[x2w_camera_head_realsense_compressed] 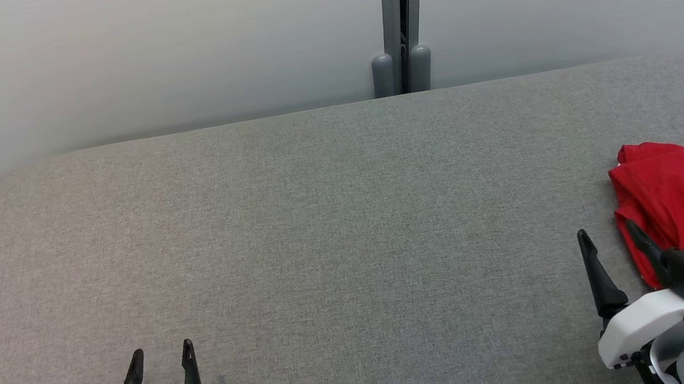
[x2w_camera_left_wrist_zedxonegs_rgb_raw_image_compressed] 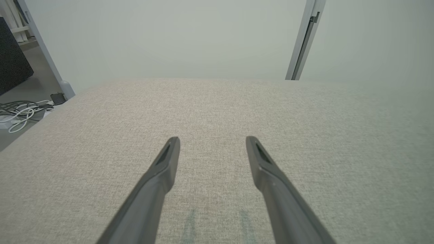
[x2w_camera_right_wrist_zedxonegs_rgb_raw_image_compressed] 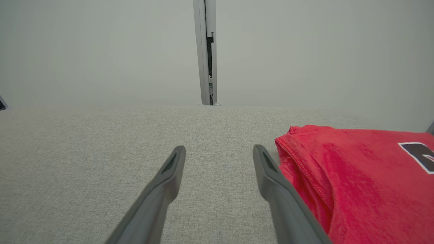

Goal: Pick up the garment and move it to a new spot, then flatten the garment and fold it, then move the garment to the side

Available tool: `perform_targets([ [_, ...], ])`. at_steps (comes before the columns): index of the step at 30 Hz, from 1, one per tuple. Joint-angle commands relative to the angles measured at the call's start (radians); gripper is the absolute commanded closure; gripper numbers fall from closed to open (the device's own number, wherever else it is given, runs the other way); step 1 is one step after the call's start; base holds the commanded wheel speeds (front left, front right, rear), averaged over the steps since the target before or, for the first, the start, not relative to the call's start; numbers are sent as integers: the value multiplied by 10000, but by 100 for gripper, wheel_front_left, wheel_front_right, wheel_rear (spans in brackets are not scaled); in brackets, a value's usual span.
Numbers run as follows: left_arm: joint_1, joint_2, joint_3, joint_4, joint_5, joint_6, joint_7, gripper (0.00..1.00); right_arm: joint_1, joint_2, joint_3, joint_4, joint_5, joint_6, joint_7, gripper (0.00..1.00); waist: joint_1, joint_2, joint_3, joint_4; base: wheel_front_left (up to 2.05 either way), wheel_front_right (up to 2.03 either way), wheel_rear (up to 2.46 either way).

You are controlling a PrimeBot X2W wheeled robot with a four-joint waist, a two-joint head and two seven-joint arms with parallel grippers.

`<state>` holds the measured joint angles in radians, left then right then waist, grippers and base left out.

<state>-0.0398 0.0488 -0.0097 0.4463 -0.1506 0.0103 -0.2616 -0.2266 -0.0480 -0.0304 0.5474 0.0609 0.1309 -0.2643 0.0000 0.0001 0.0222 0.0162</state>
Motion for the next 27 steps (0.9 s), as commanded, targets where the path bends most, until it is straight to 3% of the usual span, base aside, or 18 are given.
perform_targets([
  [1,54,41,37,-2,-35,15,-44,0,86,-64,-4,-40,-13,-3,5,0,0,-1,15,-13,0,0,0],
  [22,79,43,-125,-170,-147,102,-44,0,193,-65,249,-144,212,-3,5,0,0,-1,190,-56,0,0,0],
  [26,70,41,-170,-255,-320,-122,-44,0,140,-65,199,-131,133,-3,5,0,0,-1,214,-62,0,0,0],
  [27,63,-2,-158,-214,-290,-113,2,100,117,6,217,-127,171,0,0,100,0,-1,214,-62,0,0,0],
])
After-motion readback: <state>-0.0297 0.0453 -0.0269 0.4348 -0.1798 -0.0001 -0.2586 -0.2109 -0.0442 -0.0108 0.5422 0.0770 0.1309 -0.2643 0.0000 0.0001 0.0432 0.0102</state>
